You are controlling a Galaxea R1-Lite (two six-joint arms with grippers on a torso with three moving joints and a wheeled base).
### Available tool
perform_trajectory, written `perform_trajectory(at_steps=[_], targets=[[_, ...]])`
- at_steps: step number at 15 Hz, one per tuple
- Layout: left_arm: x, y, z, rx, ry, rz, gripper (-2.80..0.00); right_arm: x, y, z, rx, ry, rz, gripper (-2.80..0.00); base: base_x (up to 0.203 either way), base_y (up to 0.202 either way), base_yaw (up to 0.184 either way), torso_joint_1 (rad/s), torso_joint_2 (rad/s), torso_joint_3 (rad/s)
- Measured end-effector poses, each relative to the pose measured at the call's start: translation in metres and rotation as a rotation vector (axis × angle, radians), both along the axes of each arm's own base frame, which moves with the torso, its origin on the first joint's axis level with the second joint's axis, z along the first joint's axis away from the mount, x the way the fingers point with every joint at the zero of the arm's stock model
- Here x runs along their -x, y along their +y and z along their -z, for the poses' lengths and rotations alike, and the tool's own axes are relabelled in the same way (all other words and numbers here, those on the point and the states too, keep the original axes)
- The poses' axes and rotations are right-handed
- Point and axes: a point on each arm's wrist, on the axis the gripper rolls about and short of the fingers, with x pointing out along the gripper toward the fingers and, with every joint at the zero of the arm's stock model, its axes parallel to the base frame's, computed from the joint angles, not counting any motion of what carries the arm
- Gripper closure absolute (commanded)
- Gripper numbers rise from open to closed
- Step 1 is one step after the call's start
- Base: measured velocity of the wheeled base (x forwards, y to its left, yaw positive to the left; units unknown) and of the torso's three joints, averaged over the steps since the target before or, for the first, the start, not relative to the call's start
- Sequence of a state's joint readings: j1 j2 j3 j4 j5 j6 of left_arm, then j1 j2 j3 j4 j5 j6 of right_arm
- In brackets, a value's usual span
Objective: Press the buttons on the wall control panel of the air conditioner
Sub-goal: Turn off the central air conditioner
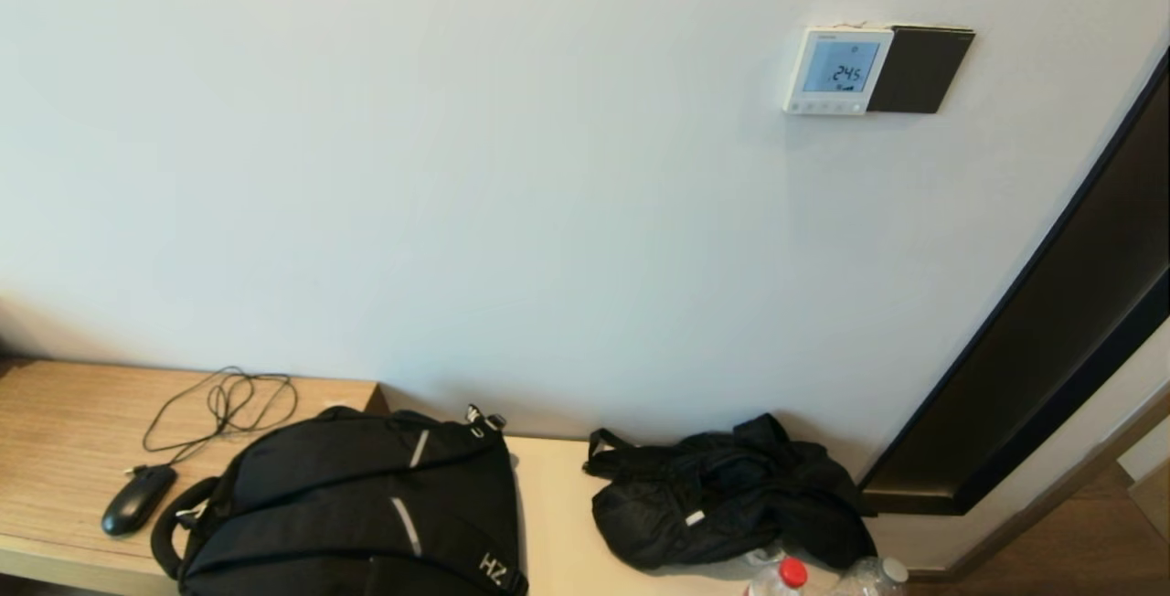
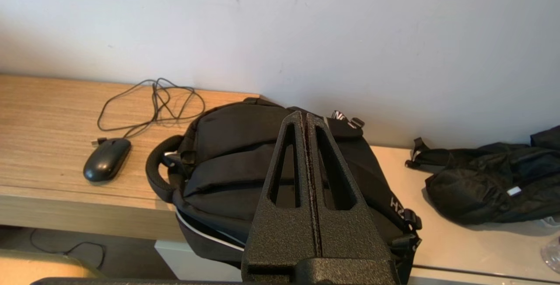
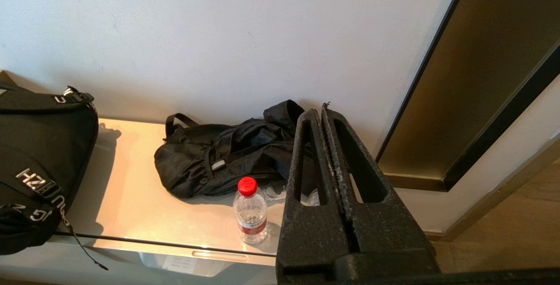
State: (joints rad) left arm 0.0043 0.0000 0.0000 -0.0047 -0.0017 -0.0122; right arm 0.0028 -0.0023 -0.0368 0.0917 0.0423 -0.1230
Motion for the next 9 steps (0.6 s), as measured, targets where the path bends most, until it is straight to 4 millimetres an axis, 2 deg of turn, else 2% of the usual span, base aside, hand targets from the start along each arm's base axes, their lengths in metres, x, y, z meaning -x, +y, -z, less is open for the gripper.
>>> perform_trajectory(at_steps=[9], targets=[[0.0000,0.0000,-0.0001,0.000,0.000,0.000,0.00,0.0000,0.0000,0.0000,0.000,0.000,0.000,0.00,0.000,0.000,0.000,0.000,0.00,0.000]])
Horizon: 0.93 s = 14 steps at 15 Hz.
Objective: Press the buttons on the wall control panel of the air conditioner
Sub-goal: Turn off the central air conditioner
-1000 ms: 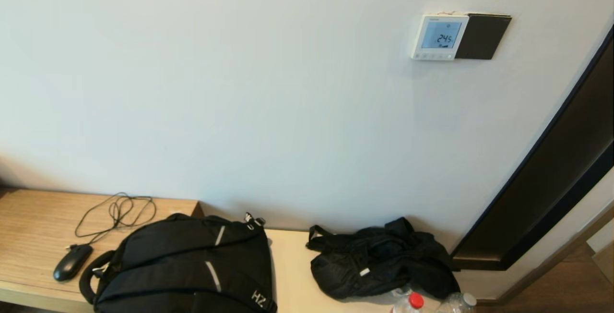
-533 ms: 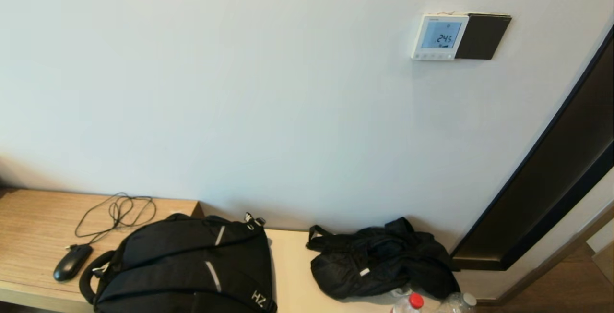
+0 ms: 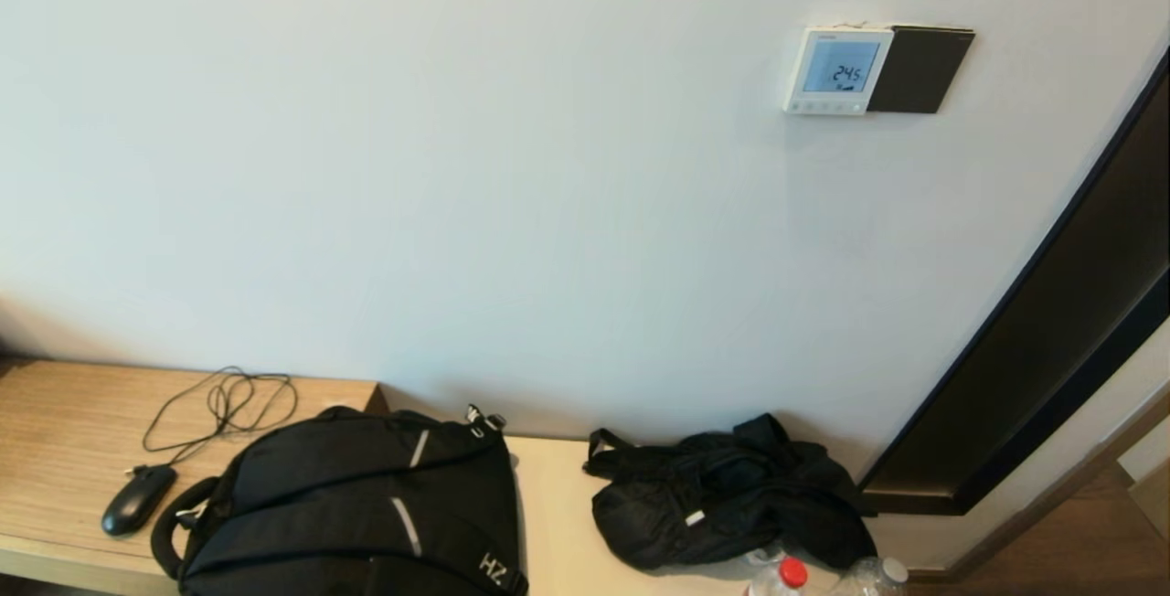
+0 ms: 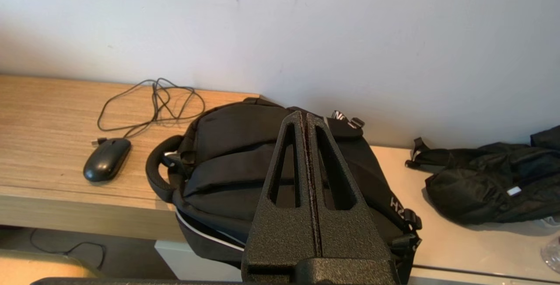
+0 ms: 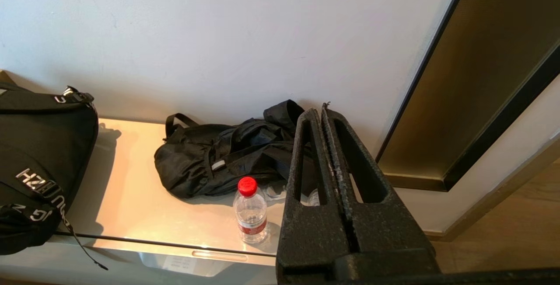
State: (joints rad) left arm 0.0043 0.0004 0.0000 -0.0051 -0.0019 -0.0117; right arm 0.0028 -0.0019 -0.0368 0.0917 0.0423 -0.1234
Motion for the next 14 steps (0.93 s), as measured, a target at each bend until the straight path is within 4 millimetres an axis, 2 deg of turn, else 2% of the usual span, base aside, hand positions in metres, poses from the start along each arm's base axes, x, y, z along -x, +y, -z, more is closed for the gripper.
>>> perform_trajectory(at_steps=[14], targets=[[0.0000,0.0000,0.0000,0.000,0.000,0.000,0.00,-0.0003,0.0001,0.0000,-0.006,-0.005,0.003,0.00,0.000,0.000,0.000,0.000,0.00,0.000]])
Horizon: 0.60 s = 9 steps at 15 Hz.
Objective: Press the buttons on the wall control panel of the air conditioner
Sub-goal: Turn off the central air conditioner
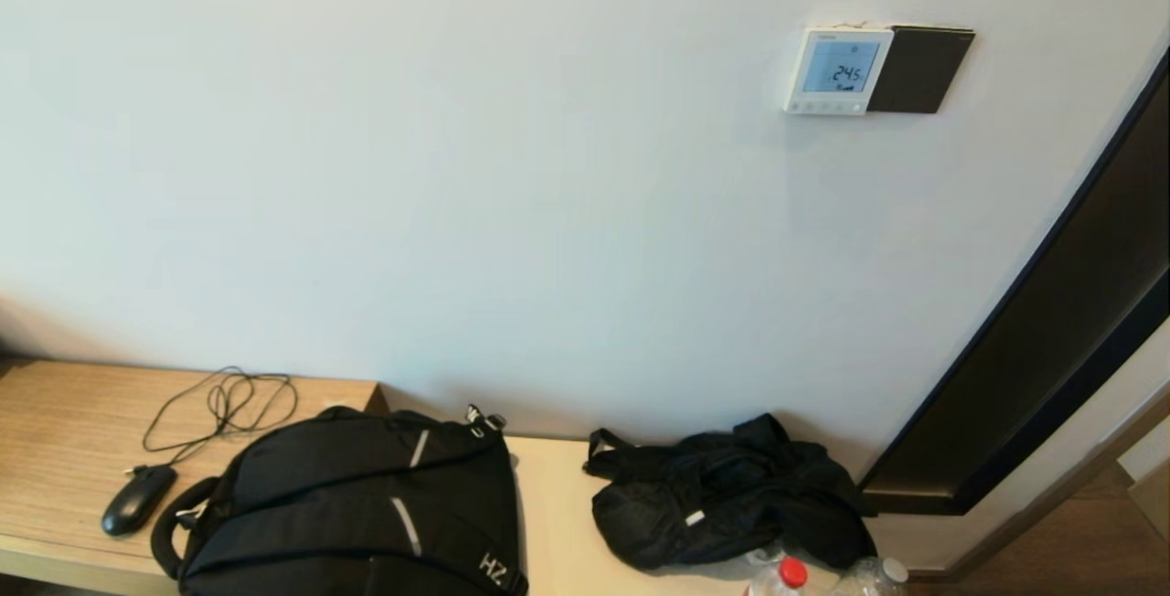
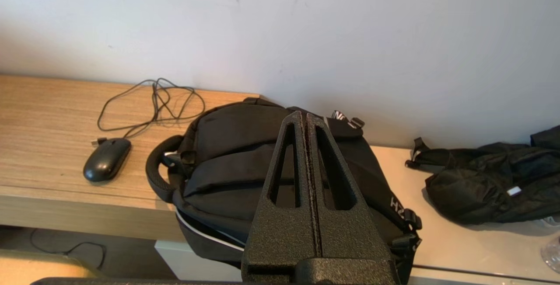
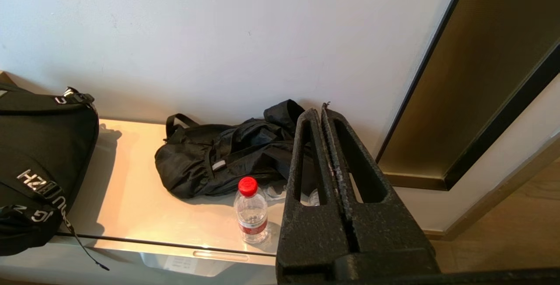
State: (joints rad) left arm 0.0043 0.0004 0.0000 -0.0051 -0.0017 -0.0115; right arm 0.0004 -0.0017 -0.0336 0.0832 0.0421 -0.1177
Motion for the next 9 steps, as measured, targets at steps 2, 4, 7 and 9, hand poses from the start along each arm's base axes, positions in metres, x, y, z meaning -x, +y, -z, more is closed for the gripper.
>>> perform_trajectory(at_steps=[2,4,7,9], targets=[[0.000,0.000,0.000,0.000,0.000,0.000,0.00,0.000,0.000,0.000,0.000,0.000,0.000,0.00,0.000,0.000,0.000,0.000,0.00,0.000],[0.000,0.000,0.000,0.000,0.000,0.000,0.00,0.000,0.000,-0.005,0.001,-0.003,-0.002,0.00,0.000,0.000,0.000,0.000,0.00,0.000],[0.000,0.000,0.000,0.000,0.000,0.000,0.00,0.000,0.001,-0.029,-0.005,-0.019,-0.023,0.00,0.000,0.000,0.000,0.000,0.00,0.000],[0.000,0.000,0.000,0.000,0.000,0.000,0.00,-0.006,0.001,-0.052,-0.008,-0.042,-0.026,0.00,0.000,0.000,0.000,0.000,0.00,0.000]])
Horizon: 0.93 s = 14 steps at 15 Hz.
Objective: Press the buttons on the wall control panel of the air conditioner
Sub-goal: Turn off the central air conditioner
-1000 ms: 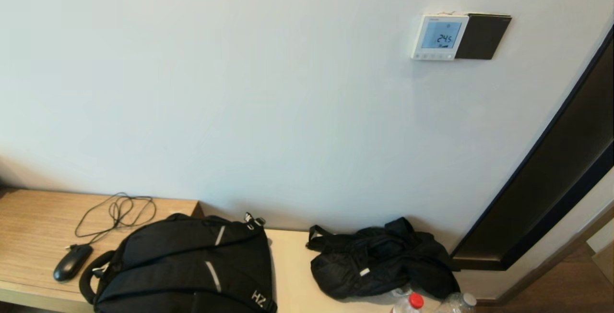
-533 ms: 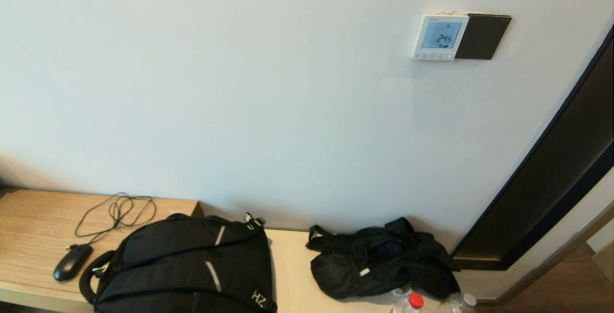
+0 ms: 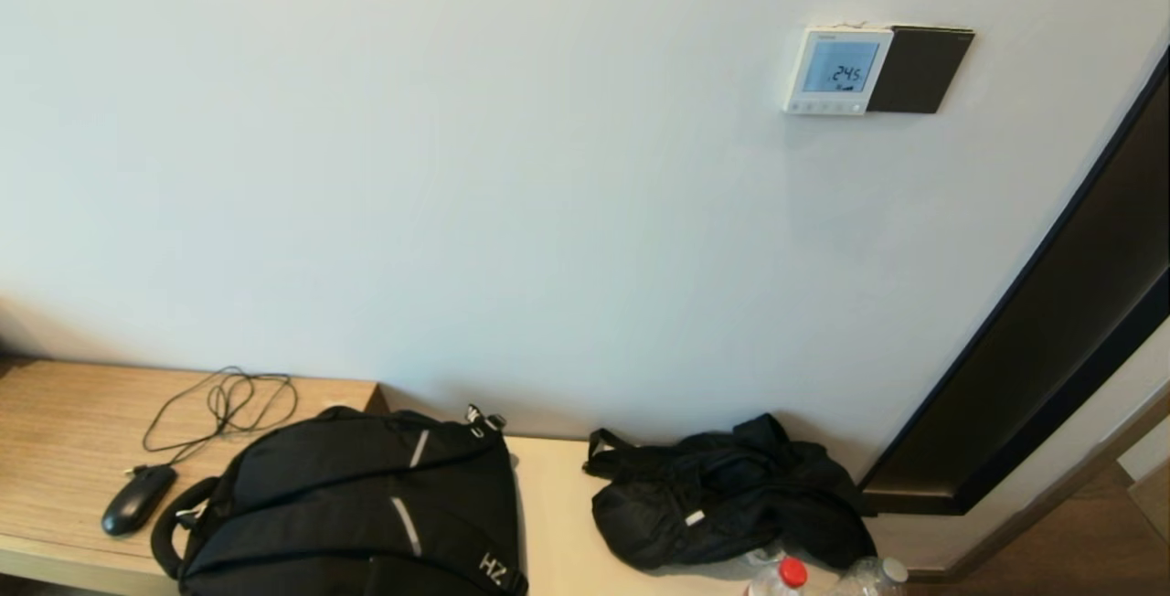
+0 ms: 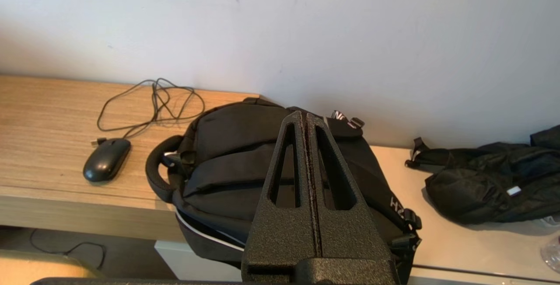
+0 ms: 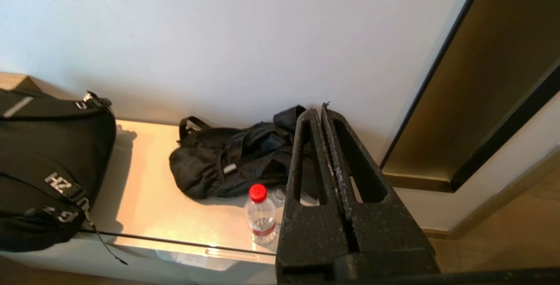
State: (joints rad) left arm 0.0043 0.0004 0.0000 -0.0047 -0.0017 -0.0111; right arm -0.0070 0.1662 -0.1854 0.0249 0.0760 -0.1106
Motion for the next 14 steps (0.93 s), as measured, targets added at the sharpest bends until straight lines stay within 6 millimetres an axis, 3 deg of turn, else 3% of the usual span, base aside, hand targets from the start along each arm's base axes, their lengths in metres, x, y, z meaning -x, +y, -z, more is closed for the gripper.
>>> perform_trajectory(at_steps=[4,9,14], targets=[[0.000,0.000,0.000,0.000,-0.001,0.000,0.00,-0.029,0.000,-0.055,-0.015,-0.062,0.015,0.00,0.000,0.000,0.000,0.000,0.00,0.000],[0.000,0.000,0.000,0.000,0.000,0.000,0.00,-0.082,-0.003,-0.145,-0.051,-0.169,0.034,0.00,0.000,0.000,0.000,0.000,0.00,0.000],[0.000,0.000,0.000,0.001,0.000,0.000,0.00,-0.134,-0.008,-0.208,-0.090,-0.244,0.039,0.00,0.000,0.000,0.000,0.000,0.00,0.000]])
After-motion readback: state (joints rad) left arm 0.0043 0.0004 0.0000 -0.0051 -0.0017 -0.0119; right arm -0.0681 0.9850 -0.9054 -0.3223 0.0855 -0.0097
